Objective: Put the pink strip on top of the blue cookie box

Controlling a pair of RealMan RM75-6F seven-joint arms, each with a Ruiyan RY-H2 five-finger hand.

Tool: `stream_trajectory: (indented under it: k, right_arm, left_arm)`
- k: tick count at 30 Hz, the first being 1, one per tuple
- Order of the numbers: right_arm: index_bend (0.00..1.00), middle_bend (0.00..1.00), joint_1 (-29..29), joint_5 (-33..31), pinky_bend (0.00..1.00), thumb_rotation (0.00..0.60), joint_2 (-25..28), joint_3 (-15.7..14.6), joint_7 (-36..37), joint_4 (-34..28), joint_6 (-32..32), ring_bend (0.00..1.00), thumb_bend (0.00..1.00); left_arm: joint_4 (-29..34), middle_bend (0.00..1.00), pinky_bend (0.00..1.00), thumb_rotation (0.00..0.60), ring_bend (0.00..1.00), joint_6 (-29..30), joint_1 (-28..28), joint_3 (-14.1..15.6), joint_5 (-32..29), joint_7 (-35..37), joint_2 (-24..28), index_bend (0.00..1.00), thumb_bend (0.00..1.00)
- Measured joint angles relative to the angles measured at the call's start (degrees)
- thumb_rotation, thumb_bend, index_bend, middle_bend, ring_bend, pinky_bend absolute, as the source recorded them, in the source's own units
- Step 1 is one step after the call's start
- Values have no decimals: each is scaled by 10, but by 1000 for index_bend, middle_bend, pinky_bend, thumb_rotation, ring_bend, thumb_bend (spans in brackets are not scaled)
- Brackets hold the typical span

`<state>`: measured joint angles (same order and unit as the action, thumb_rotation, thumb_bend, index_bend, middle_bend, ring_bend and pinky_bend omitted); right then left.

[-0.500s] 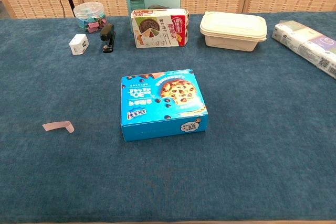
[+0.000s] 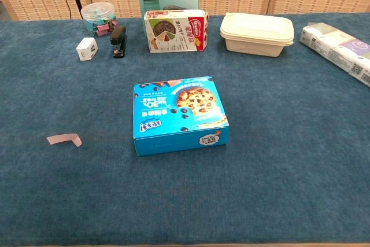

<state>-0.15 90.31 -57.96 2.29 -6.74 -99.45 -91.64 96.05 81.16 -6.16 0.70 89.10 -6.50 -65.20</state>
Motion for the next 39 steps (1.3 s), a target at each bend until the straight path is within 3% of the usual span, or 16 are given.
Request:
stream_trajectory:
  k: [6,10,20,33,39]
  right_arm:
    - [71,0,-1,1,0,600,5,-1,13,-2,3,0,0]
    - [71,0,-1,2,0,600,8,-2,22,-2,3,0,0]
    - [72,0,-1,0,0,600,18,-2,47,-4,9,0,0]
    - [72,0,-1,-2,0,600,24,-3,62,-5,15,0,0]
    - [72,0,-1,-6,0,600,28,-2,72,-5,16,0,0]
  left_arm:
    - [-13,0,0,600,0,-57,-33,-11,-20,-15,-51,234,114]
    - [-20,0,0,600,0,-79,-52,-25,-49,-46,-90,349,190]
    - [-27,0,0,600,0,-123,-86,-44,-129,-144,-165,399,263]
    - [-43,0,0,600,0,-138,-112,-48,-167,-195,-220,464,272]
    - [-58,0,0,600,0,-139,-122,-49,-181,-217,-244,493,323]
